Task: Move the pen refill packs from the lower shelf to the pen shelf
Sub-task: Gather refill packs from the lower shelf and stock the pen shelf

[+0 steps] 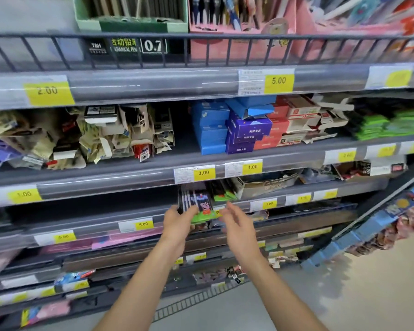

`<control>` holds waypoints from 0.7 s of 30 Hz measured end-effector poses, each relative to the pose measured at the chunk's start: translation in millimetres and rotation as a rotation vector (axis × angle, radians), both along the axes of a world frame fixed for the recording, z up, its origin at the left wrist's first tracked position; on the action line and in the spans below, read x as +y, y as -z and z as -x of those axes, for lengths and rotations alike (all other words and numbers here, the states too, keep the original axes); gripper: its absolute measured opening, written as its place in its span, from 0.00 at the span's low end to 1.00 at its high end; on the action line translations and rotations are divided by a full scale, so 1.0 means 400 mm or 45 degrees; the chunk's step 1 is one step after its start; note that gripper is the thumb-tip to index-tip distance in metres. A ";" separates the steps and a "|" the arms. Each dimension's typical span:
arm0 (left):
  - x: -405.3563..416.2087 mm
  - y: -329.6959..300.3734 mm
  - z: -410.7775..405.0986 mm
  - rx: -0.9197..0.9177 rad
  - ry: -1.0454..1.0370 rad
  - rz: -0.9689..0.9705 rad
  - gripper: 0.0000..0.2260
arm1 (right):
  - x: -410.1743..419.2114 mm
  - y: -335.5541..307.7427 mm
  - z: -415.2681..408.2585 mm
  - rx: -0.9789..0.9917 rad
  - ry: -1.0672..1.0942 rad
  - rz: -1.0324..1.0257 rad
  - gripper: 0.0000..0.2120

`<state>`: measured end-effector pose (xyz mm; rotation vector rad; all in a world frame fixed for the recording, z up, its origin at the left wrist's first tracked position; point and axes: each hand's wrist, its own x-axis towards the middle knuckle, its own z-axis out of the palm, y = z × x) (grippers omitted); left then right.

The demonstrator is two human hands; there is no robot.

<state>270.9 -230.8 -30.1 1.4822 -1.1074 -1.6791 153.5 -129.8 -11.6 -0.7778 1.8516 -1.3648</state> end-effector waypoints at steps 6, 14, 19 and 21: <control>0.114 -0.012 -0.065 0.360 0.229 -0.051 0.15 | -0.014 0.016 -0.095 -0.289 -0.061 0.006 0.18; 0.129 -0.004 -0.093 0.573 0.172 -0.324 0.18 | 0.032 0.059 -0.135 -0.064 -0.141 0.064 0.12; 0.129 0.004 -0.086 0.489 0.097 -0.333 0.18 | -0.009 0.045 -0.019 0.324 0.003 0.033 0.10; 0.129 0.004 -0.094 0.465 0.089 -0.335 0.16 | -0.039 0.032 0.051 0.611 0.102 -0.046 0.13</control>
